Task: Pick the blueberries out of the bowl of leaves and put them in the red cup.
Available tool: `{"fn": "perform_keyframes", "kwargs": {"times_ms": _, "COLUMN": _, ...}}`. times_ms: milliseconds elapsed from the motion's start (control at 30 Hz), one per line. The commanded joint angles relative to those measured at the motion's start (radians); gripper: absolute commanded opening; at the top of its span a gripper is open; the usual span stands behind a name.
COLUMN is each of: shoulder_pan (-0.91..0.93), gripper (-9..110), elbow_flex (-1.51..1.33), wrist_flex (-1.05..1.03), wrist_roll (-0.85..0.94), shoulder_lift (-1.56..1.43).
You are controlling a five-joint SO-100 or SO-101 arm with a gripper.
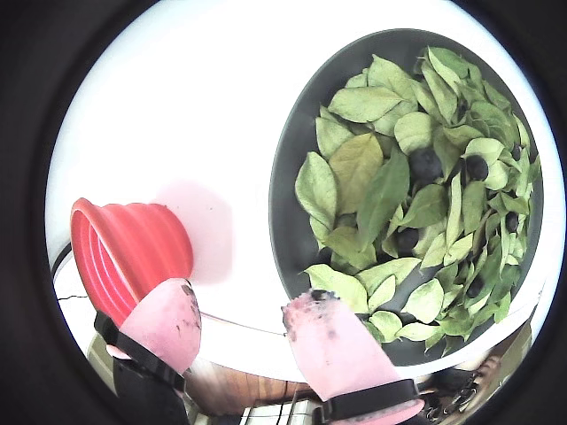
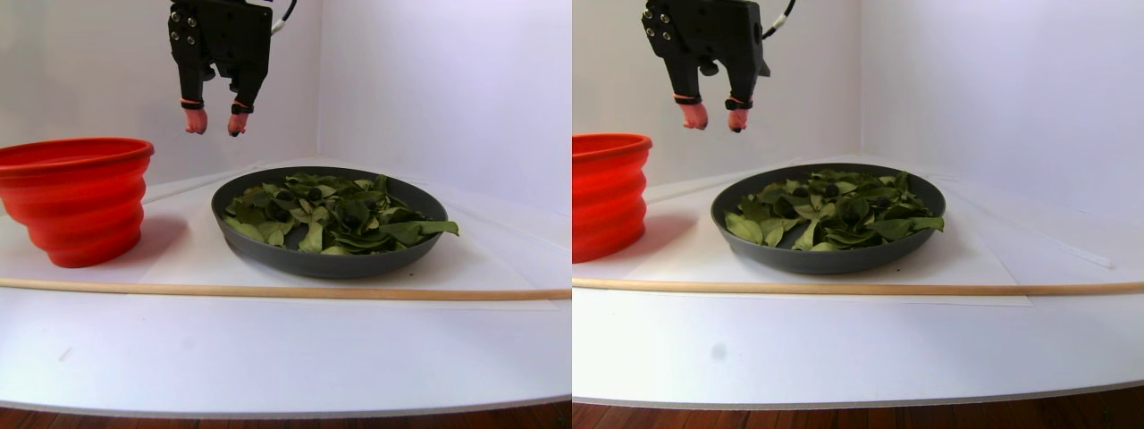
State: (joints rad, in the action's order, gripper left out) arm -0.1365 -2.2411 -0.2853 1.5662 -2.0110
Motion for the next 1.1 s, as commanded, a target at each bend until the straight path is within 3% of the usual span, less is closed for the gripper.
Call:
{"fn": "perform_keyframes", "kwargs": {"times_ms": 0, "shoulder_pan": 0.018, "gripper": 17, "elbow_flex": 0.066, "wrist_flex": -0.003, "wrist_roll": 0.020, "shoulder_lift": -0.025}}
{"fn": "perform_keyframes", "kwargs": {"times_ms": 1067, "shoulder_pan": 0.166, "gripper": 17, "elbow_flex": 0.143, "wrist_flex": 0.184, "wrist_roll": 0.146, "shoulder_lift": 0.212}}
